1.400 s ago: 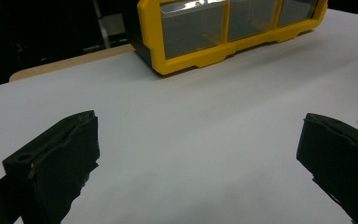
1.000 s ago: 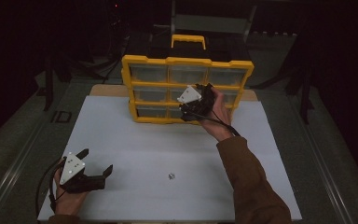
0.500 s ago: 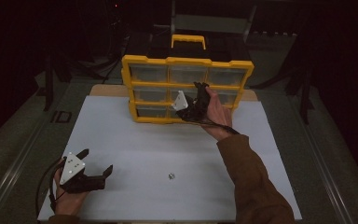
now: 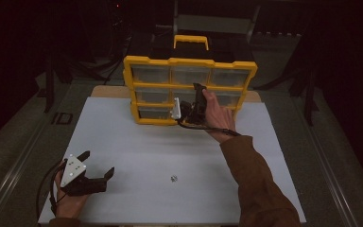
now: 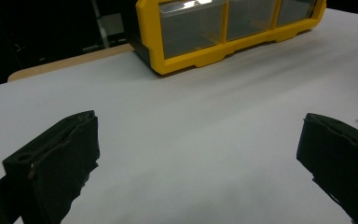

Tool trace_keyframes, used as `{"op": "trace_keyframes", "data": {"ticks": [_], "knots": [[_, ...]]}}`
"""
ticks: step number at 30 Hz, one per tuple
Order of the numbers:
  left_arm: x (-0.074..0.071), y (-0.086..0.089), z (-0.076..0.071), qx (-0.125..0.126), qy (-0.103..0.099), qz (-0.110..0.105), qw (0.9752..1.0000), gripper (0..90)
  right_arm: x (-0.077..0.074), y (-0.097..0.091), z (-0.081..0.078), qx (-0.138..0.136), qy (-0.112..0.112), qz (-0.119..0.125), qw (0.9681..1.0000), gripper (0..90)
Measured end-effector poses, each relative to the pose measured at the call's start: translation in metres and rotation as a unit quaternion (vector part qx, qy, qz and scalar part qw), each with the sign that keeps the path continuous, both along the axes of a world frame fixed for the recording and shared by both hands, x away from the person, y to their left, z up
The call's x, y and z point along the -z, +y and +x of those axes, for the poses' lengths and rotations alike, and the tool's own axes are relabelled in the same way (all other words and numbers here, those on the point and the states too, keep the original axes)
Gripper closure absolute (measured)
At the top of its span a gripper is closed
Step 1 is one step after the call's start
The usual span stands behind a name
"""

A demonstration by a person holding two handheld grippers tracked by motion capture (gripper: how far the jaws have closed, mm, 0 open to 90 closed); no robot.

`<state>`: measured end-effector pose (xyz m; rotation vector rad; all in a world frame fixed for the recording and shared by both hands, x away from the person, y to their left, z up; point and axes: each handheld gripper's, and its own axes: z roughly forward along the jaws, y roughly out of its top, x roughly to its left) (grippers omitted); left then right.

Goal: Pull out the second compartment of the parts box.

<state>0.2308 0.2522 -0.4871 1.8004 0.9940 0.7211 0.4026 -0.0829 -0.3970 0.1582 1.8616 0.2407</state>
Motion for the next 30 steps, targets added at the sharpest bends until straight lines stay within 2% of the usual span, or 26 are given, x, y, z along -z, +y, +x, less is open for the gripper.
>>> {"op": "trace_keyframes", "data": {"ticks": [3, 6, 18, 20, 27, 30], "knots": [[0.000, 0.000, 0.000, 0.000, 0.000, 0.000, 1.0000, 0.0, 0.000, 0.001, -0.001, -0.002, -0.010, -0.020, 0.9998, 14.0], [0.000, 0.000, 0.000, 0.000, 0.000, 0.000, 1.0000, 0.0, -0.003, 0.002, -0.002, -0.001, -0.021, -0.025, 0.9995, 14.6], [0.000, 0.000, 0.000, 0.000, 0.001, 0.000, 1.0000, 0.0, -0.014, 0.001, -0.004, -0.005, -0.056, -0.032, 0.9979, 19.2], [0.000, 0.000, 0.000, 0.000, 0.001, 0.001, 1.0000, 0.0, -0.019, 0.001, -0.006, -0.008, -0.071, -0.039, 0.9966, 22.4], [0.000, 0.000, 0.000, 0.000, 0.001, 0.001, 1.0000, 0.0, -0.028, 0.002, -0.006, -0.005, -0.096, -0.045, 0.9944, 24.5], [0.000, -0.001, 0.000, 0.001, 0.001, 0.001, 1.0000, 0.0, -0.032, 0.001, -0.006, 0.001, -0.109, -0.047, 0.9930, 28.0]]}}
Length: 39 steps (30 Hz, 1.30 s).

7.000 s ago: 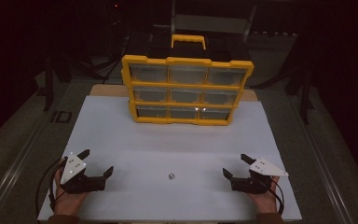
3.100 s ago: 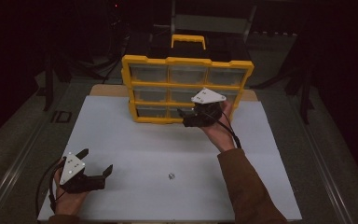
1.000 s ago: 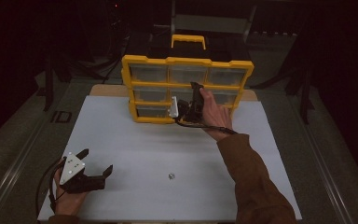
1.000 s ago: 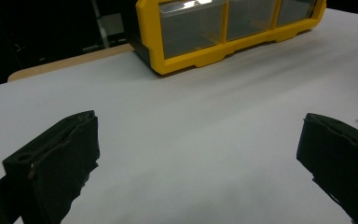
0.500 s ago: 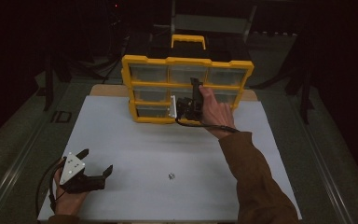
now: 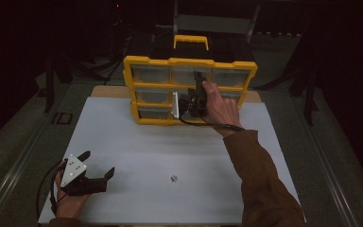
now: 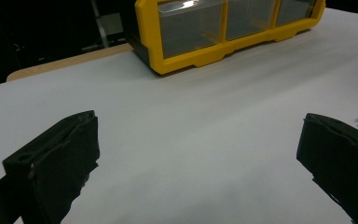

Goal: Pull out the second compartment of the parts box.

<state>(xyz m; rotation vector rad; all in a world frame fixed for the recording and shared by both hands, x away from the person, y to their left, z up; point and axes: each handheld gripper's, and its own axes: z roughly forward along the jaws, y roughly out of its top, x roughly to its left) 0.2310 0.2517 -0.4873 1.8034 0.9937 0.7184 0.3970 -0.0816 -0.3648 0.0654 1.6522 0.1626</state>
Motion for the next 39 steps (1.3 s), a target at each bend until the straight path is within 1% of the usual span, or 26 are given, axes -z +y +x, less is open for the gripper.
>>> {"op": "trace_keyframes", "data": {"ticks": [4, 7, 8, 12, 14, 15, 16, 17, 19, 22, 23, 27, 33, 39], "knots": [[0.000, 0.000, 0.000, 0.000, 0.000, 0.000, 1.0000, 0.0, -0.004, -0.001, 0.002, 0.010, -0.018, -0.011, 0.9997, 34.6], [0.000, 0.000, 0.000, 0.000, 0.000, 0.000, 1.0000, 0.0, -0.006, -0.001, 0.004, 0.010, -0.040, -0.010, 0.9991, 37.8], [0.000, 0.000, 0.000, 0.001, 0.000, -0.001, 1.0000, 0.0, -0.006, -0.002, 0.004, 0.008, -0.048, -0.014, 0.9987, 40.0], [0.000, 0.000, 0.000, 0.000, 0.000, 0.000, 1.0000, 0.0, -0.009, -0.002, 0.006, 0.004, -0.062, -0.022, 0.9979, 42.3], [0.000, 0.000, 0.000, -0.001, 0.001, 0.000, 1.0000, 0.0, -0.010, -0.003, 0.009, 0.008, -0.071, -0.020, 0.9973, 43.1], [0.000, 0.000, 0.000, 0.000, 0.001, 0.000, 1.0000, 0.0, -0.010, -0.003, 0.009, 0.008, -0.071, -0.020, 0.9973, 43.1], [0.000, 0.000, 0.000, 0.000, 0.001, 0.000, 1.0000, 0.0, -0.012, -0.003, 0.011, 0.009, -0.080, -0.021, 0.9965, 43.8], [0.000, 0.000, 0.000, -0.001, 0.001, 0.000, 1.0000, 0.0, -0.012, -0.003, 0.011, 0.009, -0.080, -0.021, 0.9965, 43.8], [0.000, 0.000, 0.000, -0.001, 0.001, 0.000, 1.0000, 0.0, -0.012, -0.002, 0.012, 0.010, -0.089, -0.023, 0.9957, 45.3], [0.000, 0.000, 0.000, -0.001, 0.000, 0.000, 1.0000, 0.0, -0.012, -0.001, 0.013, 0.013, -0.105, -0.041, 0.9936, 47.6], [0.000, 0.000, 0.000, -0.001, 0.000, 0.000, 1.0000, 0.0, -0.012, -0.001, 0.013, 0.013, -0.105, -0.041, 0.9936, 47.6], [0.000, 0.000, 0.000, -0.001, 0.000, 0.000, 1.0000, 0.0, -0.012, -0.002, 0.015, 0.015, -0.115, -0.058, 0.9916, 48.1], [0.000, 0.000, 0.000, -0.001, 0.000, -0.001, 1.0000, 0.0, -0.012, -0.006, 0.018, 0.019, -0.118, -0.070, 0.9904, 48.4], [0.000, 0.001, 0.000, -0.002, 0.000, -0.001, 1.0000, 0.0, -0.012, -0.006, 0.019, 0.019, -0.123, -0.066, 0.9900, 49.8]]}}
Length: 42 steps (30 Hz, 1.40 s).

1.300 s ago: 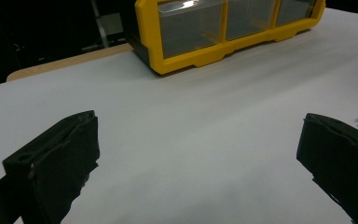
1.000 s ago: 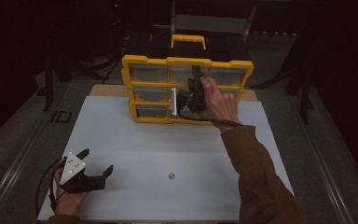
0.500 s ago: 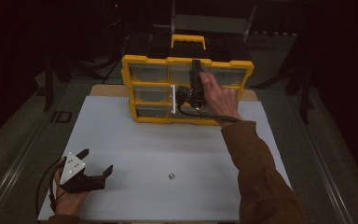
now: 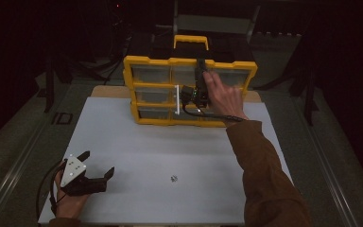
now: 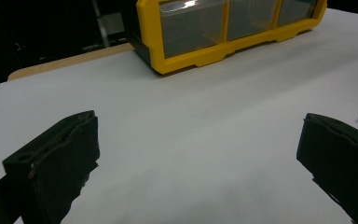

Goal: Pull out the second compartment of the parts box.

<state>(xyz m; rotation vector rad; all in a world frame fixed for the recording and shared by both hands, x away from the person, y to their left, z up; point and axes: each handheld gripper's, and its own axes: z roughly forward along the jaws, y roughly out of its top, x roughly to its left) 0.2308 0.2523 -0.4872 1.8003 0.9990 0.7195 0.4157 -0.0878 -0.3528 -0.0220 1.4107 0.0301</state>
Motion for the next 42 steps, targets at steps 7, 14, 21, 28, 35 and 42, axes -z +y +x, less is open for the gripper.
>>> {"op": "trace_keyframes", "data": {"ticks": [7, 14, 21, 28, 35, 42], "knots": [[0.000, 0.000, 0.000, 0.000, 0.000, 0.000, 1.0000, 0.0, 0.000, -0.001, 0.001, -0.003, 0.002, -0.005, 1.0000, 52.3], [0.000, 0.000, 0.000, 0.000, 0.000, 0.000, 1.0000, 0.0, -0.003, -0.003, -0.008, -0.011, 0.011, -0.011, 0.9998, 53.5], [0.000, 0.000, 0.000, 0.000, 0.001, 0.001, 1.0000, 0.0, -0.008, -0.006, -0.014, -0.019, 0.037, -0.003, 0.9991, 57.7], [0.000, 0.000, 0.000, 0.000, 0.001, -0.001, 1.0000, 0.0, -0.013, -0.005, -0.014, -0.016, 0.083, -0.003, 0.9964, 69.4], [0.000, 0.000, 0.000, 0.000, 0.001, -0.001, 1.0000, 0.0, -0.016, -0.004, -0.013, -0.009, 0.109, -0.005, 0.9940, 76.4], [0.000, 0.000, 0.000, 0.000, 0.001, -0.001, 1.0000, 0.0, -0.017, -0.003, -0.013, -0.006, 0.113, -0.015, 0.9935, 77.6]]}}
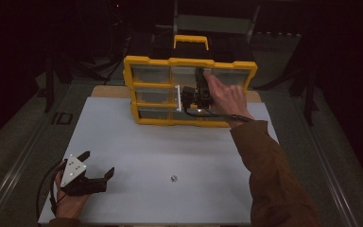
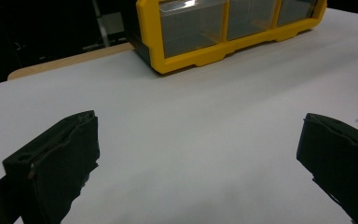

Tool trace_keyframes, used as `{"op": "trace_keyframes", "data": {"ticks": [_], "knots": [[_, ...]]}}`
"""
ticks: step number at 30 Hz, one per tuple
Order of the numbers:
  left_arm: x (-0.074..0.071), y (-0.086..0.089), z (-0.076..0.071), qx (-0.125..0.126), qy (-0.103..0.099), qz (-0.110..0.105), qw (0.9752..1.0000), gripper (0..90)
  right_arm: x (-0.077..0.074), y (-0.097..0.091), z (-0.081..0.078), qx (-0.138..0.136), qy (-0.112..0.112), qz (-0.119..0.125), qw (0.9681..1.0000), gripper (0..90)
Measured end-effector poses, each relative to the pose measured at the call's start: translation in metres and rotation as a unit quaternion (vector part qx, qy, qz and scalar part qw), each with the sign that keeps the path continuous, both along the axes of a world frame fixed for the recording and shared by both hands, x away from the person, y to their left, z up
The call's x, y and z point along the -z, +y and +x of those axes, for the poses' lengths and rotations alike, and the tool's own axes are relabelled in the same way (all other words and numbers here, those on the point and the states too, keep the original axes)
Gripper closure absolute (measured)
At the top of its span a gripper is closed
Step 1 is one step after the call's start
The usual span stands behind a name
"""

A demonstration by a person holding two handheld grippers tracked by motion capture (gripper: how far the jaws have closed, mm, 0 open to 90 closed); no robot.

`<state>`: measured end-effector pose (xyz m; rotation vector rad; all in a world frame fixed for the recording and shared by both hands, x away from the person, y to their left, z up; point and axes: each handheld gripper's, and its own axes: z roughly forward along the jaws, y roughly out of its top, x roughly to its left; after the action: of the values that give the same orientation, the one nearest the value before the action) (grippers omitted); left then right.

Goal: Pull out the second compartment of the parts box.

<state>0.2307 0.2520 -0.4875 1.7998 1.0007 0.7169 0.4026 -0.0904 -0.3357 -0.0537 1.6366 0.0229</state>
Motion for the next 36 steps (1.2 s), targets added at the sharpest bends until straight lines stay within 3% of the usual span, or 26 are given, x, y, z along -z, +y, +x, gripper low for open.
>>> {"op": "trace_keyframes", "data": {"ticks": [19, 36], "knots": [[0.000, 0.000, 0.000, 0.000, -0.001, 0.001, 1.0000, 0.0, 0.001, 0.002, -0.005, 0.002, 0.004, -0.005, 1.0000, 78.3], [0.000, 0.000, 0.000, -0.001, -0.002, 0.001, 1.0000, 0.0, -0.001, -0.002, -0.027, -0.009, 0.010, -0.005, 0.9999, 78.1]]}}
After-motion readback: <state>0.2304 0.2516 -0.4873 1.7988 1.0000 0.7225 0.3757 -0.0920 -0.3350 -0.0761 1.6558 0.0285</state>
